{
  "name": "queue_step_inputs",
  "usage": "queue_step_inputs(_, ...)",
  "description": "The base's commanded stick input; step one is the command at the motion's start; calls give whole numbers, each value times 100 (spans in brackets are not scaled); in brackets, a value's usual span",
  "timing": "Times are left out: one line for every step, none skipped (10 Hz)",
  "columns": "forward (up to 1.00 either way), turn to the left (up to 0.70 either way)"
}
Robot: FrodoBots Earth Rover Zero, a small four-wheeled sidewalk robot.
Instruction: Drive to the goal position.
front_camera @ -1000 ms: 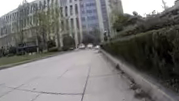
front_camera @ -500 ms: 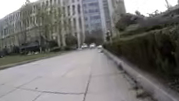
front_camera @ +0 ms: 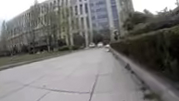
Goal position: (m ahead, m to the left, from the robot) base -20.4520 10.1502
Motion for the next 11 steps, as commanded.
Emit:
queue_step_inputs(0, 70)
queue_step_inputs(0, 70)
queue_step_inputs(0, 70)
queue_step_inputs(0, 70)
queue_step_inputs(0, 70)
queue_step_inputs(0, 70)
queue_step_inputs(0, 70)
queue_step_inputs(0, 70)
queue_step_inputs(0, 70)
queue_step_inputs(0, 70)
queue_step_inputs(0, 70)
